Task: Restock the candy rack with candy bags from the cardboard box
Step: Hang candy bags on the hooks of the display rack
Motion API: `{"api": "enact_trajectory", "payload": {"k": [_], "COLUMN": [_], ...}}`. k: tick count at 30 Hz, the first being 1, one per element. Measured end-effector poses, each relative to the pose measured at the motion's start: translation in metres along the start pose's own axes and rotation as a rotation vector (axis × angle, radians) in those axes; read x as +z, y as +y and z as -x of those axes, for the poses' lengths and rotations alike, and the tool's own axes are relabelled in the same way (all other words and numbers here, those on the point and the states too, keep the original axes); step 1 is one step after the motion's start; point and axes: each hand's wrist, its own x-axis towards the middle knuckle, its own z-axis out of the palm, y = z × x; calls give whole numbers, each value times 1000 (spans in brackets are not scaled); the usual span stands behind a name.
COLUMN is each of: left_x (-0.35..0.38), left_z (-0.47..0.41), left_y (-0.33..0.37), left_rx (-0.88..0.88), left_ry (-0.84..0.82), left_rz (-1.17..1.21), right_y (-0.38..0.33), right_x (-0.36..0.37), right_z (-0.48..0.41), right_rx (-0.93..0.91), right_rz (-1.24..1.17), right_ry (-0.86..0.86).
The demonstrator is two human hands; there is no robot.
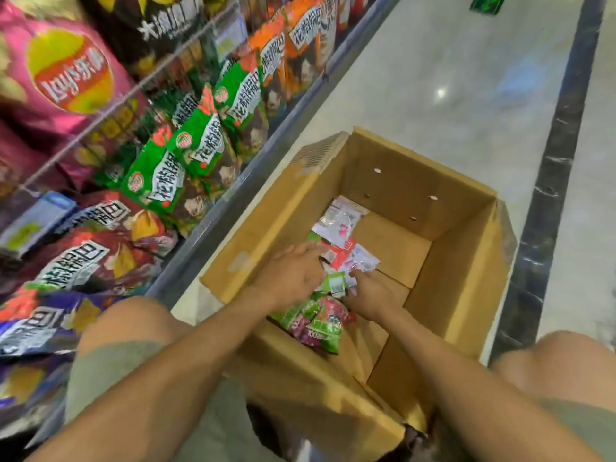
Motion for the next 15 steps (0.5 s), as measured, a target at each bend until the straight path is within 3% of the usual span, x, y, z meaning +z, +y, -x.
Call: {"api": "enact_trajectory", "payload": {"k": [5,9,15], "left_x": [-8,-22,-36], "left_z": [-11,-18,-16], "left_y": [-12,-3,0], "left_rx": [-95,-244,-364], "left_ry": [58,102,107], "left_rz": [313,756,1111], "right_y": [7,15,20], "right_x": [34,70,93], "right_z": [-21,-34,-41], "right_rx": [148,255,391], "right_rz": [-83,-169,-427], "right_ry": [-126,-162,-90]}}
